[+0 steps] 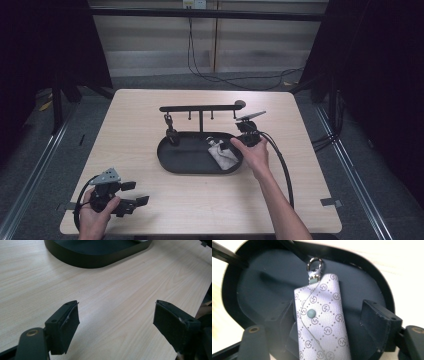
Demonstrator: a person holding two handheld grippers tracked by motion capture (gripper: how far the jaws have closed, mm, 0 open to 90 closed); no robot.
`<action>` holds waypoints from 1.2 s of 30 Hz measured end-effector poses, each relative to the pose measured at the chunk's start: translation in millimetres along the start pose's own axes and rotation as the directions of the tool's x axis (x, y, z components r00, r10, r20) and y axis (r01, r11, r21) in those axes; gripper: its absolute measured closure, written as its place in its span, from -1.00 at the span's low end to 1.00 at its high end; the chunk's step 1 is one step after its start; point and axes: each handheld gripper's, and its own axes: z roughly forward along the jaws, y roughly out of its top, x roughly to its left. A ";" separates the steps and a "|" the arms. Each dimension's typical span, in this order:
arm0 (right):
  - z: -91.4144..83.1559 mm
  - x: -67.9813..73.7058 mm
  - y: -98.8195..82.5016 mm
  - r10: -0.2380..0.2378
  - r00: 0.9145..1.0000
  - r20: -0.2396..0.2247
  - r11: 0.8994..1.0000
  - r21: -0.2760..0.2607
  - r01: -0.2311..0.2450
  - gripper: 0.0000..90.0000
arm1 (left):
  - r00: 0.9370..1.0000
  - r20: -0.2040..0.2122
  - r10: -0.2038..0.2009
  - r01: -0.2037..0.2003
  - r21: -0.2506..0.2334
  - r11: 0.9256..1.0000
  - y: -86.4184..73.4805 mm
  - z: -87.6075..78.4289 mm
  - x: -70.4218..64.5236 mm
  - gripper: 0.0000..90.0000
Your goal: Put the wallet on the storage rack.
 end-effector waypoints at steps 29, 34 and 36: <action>-59.8 -29.9 -30.5 -0.057 0.995 0.078 0.984 -0.167 0.070 -0.60 | 0.998 -0.043 -0.053 0.052 -0.016 0.999 0.5 1.9 2.4 -0.56; -68.5 -36.2 -39.2 -0.058 0.994 0.088 0.979 -0.188 0.074 -0.60 | 0.997 -0.048 -0.059 0.058 -0.015 0.998 0.4 1.2 3.6 -0.56; -70.2 -37.7 -43.4 -0.056 0.994 0.099 0.979 -0.189 0.074 -0.60 | 0.997 -0.049 -0.062 0.061 -0.016 0.998 0.4 1.1 3.8 -0.56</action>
